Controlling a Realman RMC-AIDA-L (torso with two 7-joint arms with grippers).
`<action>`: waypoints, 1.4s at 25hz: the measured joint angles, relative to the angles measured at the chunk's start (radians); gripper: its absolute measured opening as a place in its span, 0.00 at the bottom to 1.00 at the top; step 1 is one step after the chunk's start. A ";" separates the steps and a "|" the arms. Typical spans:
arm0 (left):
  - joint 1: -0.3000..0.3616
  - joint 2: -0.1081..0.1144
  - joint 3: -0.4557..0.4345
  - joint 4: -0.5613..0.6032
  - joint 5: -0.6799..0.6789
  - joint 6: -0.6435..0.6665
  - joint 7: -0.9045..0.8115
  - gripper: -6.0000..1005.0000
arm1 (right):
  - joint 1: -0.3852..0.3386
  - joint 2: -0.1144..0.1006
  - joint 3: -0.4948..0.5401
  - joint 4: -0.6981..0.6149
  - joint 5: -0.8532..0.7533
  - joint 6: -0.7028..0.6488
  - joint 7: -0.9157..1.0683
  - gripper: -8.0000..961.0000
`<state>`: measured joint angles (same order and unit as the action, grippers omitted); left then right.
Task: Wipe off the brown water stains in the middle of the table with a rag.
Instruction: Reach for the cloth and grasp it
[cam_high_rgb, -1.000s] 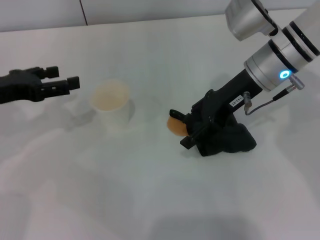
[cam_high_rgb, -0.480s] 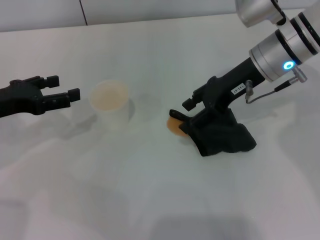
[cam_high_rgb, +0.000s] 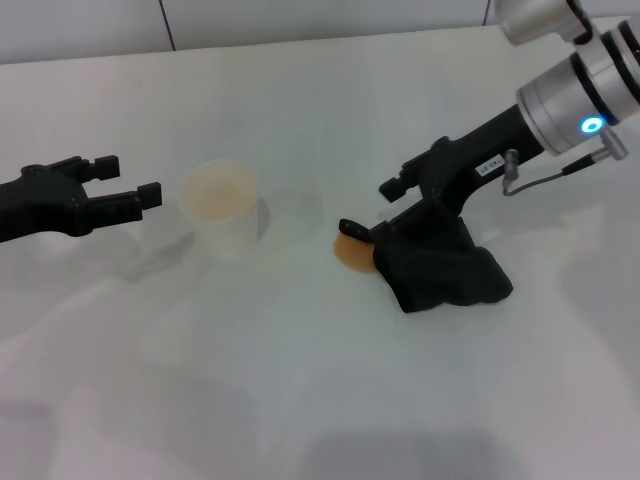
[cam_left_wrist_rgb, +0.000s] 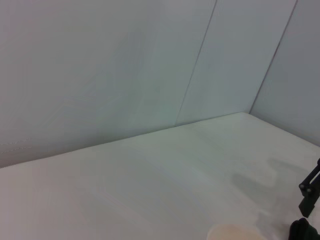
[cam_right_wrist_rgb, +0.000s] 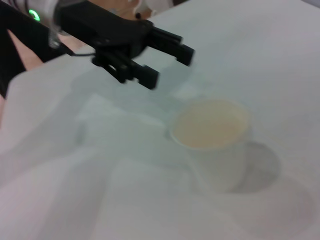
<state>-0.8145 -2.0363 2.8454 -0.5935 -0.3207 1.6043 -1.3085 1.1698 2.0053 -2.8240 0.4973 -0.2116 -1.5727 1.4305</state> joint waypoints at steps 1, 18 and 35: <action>-0.001 0.000 0.000 0.000 0.000 0.000 -0.001 0.86 | -0.007 0.001 0.000 0.009 -0.003 0.008 -0.003 0.81; -0.006 0.007 0.000 0.000 -0.022 -0.003 -0.003 0.86 | -0.092 0.006 -0.001 0.017 -0.036 0.002 -0.212 0.81; -0.013 0.008 0.000 -0.005 -0.026 -0.003 -0.016 0.86 | -0.107 0.011 0.000 -0.031 -0.051 0.087 -0.233 0.81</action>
<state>-0.8270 -2.0278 2.8455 -0.5983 -0.3469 1.6012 -1.3243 1.0624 2.0167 -2.8240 0.4668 -0.2627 -1.4860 1.1979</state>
